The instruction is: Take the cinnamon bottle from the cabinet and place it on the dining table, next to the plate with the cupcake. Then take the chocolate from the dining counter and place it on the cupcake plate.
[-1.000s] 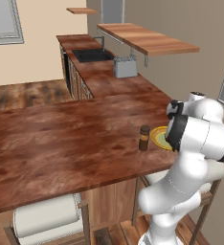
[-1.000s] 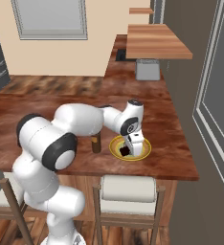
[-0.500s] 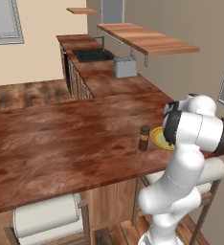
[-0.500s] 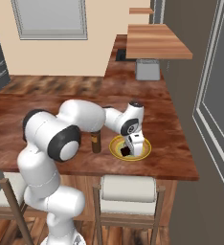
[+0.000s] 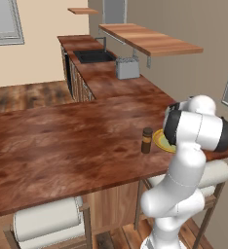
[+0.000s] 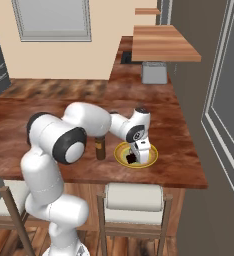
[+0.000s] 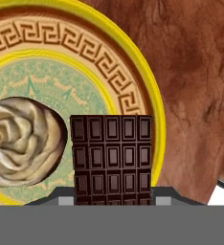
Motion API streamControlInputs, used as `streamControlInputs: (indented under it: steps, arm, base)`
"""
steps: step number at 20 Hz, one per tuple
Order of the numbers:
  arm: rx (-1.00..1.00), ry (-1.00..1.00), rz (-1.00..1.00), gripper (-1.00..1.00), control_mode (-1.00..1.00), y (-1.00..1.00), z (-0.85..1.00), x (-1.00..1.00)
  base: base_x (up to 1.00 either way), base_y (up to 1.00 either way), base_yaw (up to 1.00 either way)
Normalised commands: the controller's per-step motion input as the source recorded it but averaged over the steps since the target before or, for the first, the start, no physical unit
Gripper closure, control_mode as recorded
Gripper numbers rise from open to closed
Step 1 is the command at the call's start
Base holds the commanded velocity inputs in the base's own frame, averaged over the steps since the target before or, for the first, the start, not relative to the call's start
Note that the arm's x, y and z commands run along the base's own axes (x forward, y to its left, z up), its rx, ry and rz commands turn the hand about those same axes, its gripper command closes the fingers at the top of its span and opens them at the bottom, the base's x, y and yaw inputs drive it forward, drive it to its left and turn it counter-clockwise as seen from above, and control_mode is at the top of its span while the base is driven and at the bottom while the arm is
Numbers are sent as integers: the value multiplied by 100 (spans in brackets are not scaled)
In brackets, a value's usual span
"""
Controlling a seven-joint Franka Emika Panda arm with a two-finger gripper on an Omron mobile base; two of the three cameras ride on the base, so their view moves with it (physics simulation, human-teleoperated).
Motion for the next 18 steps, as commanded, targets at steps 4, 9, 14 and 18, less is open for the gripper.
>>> streamControlInputs:
  steps: [4, 9, 14, 18]
  arm:
    - [0, 0, 0, -100, -100, 0, 0, 13]
    - [0, 0, -1, -100, -100, 0, 17, 10]
    - [-2, 0, 0, -100, -100, 19, 85, -5]
    - [-12, 0, 0, -100, -100, 63, 100, -24]
  base:
    - [0, 0, 0]
    - [0, 0, 0]
    - [0, 0, 0]
    - [0, 0, 0]
